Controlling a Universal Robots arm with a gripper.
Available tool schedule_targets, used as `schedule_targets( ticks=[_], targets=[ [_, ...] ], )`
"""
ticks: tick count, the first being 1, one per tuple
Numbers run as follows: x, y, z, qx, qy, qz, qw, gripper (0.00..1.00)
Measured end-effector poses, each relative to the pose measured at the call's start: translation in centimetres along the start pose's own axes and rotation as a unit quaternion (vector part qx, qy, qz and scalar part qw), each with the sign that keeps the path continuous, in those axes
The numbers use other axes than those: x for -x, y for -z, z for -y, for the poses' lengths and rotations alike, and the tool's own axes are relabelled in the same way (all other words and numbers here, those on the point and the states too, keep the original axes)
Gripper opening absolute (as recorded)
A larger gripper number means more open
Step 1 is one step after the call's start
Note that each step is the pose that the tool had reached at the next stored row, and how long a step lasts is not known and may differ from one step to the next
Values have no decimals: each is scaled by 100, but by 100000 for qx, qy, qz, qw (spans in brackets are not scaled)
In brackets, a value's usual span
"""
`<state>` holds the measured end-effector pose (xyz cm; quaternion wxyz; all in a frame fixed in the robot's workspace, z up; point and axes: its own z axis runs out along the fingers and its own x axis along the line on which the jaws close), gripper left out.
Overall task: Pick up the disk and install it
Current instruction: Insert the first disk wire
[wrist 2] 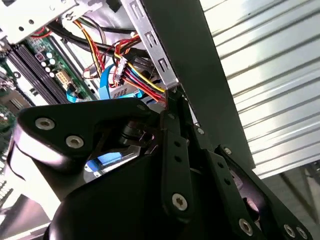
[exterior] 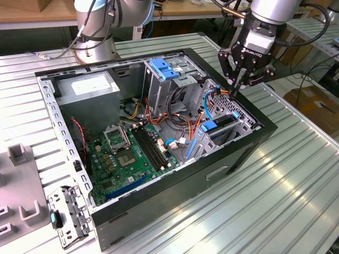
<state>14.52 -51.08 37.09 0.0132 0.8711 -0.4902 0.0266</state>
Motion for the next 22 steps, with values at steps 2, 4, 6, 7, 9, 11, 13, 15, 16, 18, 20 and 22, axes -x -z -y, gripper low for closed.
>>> schedule_targets(
  ticks=[2,4,6,7,9,11,13,15,16,18,20,22],
  targets=[
    [0,-1,0,126,-2057,-9,99979,16],
    [0,-3,0,212,-3591,-9,99935,16],
    [0,-3,0,299,-5028,-16,99873,16],
    [0,-3,0,335,-5636,-18,99840,16],
    [0,-4,0,413,-7013,-20,99753,16],
    [1,-6,-1,468,-7989,-20,99679,16],
    [17,-6,-26,489,-8261,-16,99657,16],
    [43,-5,-70,498,-8437,-21,99642,16],
    [46,-7,-76,505,-8580,-20,99630,16],
    [48,-14,-77,645,-10872,-35,99405,16],
    [48,-19,-77,762,-12885,-37,99163,16],
    [48,-23,-77,871,-14729,-45,98905,16]
  ],
)
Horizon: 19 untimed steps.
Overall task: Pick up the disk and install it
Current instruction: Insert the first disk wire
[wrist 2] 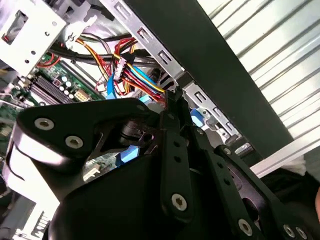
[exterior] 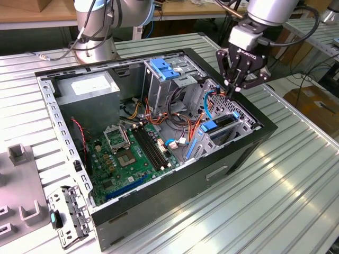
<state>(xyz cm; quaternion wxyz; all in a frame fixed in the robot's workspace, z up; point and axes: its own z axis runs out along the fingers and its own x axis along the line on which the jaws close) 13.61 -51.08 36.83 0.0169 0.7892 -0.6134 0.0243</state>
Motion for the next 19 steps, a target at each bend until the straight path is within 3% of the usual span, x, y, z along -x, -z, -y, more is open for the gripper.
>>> schedule_targets(
  ticks=[4,9,12,15,19],
  targets=[
    [1,-9,-1,217,-3726,-5,99930,16],
    [19,-12,-77,231,-4193,-12,99912,16],
    [19,-28,-81,285,-5168,-20,99866,16],
    [17,-52,-81,402,-7193,-31,99740,16],
    [-35,-65,-97,400,-7388,-31,99726,16]
  ],
)
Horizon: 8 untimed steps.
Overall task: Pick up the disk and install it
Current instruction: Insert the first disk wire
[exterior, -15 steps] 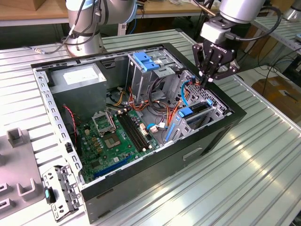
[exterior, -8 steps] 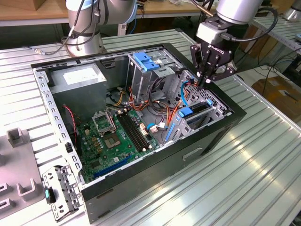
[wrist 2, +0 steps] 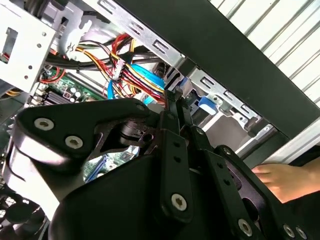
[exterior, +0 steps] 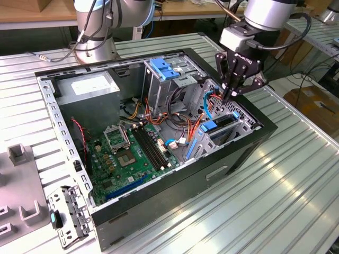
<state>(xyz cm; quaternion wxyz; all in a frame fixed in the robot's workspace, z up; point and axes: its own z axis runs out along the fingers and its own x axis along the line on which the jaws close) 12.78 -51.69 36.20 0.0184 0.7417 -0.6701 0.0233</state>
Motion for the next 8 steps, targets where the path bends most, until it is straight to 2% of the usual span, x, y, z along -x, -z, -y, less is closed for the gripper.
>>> schedule_targets(
  ticks=[2,4,7,8],
  targets=[
    [-46,-6,-12,-16,-7,9,100000,16],
    [-44,-19,-70,-44,-9,79,100000,16],
    [-178,-75,-85,-31,-297,65,100000,16],
    [-184,-80,-89,-31,-333,74,99999,16]
  ],
)
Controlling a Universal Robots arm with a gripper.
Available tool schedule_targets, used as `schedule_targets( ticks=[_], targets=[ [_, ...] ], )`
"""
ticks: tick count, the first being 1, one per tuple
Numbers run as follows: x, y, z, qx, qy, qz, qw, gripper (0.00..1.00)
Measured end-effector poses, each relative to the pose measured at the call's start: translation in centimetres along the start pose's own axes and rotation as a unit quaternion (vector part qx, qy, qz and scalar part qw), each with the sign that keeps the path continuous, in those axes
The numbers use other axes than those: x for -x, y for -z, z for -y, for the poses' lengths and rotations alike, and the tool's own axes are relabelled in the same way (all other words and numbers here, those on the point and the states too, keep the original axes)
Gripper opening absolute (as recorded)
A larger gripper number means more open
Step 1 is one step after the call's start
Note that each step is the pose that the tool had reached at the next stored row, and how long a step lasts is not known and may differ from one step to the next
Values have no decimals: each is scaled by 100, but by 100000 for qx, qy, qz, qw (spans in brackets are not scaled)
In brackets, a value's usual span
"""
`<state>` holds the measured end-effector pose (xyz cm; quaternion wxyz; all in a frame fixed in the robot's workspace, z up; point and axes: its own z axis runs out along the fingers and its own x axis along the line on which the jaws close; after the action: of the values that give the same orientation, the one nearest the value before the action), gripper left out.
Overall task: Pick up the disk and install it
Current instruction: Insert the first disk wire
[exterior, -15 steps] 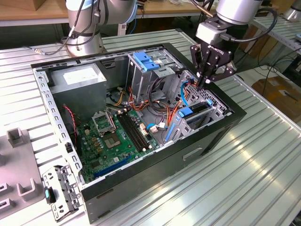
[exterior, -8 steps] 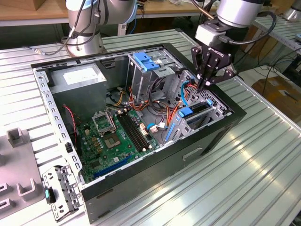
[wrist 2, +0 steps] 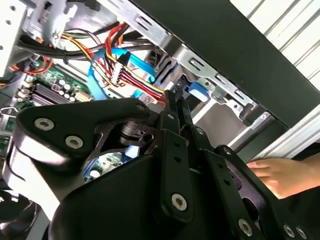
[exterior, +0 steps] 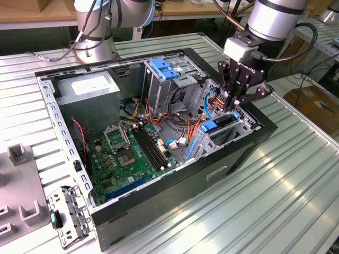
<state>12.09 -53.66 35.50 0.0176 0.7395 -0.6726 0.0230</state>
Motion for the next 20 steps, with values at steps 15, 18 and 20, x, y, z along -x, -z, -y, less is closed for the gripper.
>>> schedule_targets(
  ticks=[15,18,20],
  targets=[
    [-26,-27,-41,233,-4281,-32,99908,16],
    [-44,-35,-52,226,-4288,-20,99908,16],
    [-43,-44,-71,189,-4290,-33,99908,16]
  ],
)
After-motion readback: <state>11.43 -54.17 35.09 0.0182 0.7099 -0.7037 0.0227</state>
